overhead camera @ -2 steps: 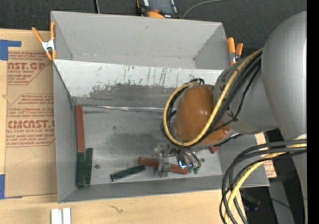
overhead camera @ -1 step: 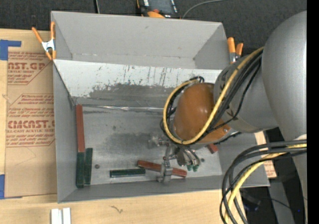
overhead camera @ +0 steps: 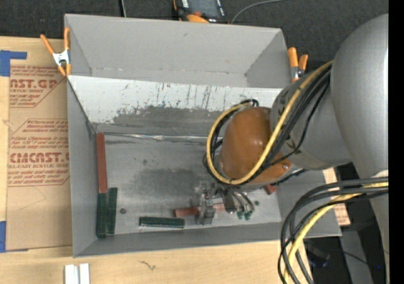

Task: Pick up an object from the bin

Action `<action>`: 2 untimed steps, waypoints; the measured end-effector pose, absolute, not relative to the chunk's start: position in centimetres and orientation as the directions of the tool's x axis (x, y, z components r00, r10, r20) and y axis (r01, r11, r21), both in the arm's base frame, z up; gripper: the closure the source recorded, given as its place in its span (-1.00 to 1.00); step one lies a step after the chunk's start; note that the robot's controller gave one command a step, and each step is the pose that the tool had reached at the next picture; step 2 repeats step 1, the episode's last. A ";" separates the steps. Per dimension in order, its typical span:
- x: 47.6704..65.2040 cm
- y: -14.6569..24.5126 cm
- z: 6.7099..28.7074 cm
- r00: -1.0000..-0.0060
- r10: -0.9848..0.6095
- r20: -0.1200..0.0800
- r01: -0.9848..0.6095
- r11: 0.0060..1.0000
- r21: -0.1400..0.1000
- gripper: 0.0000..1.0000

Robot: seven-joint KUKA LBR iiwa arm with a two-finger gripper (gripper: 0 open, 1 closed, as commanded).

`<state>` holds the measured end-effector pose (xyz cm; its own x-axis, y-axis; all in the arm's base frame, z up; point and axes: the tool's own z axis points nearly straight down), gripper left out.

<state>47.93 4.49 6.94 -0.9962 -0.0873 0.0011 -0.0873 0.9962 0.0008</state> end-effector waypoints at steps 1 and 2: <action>49.2 2.2 22.3 -1.000 -0.022 -0.009 -0.022 1.000 0.000 1.00; 49.2 2.2 22.3 -1.000 -0.022 -0.009 -0.022 1.000 0.000 1.00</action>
Offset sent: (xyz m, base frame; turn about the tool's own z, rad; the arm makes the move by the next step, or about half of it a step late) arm 0.0109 -0.0232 0.1490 0.0652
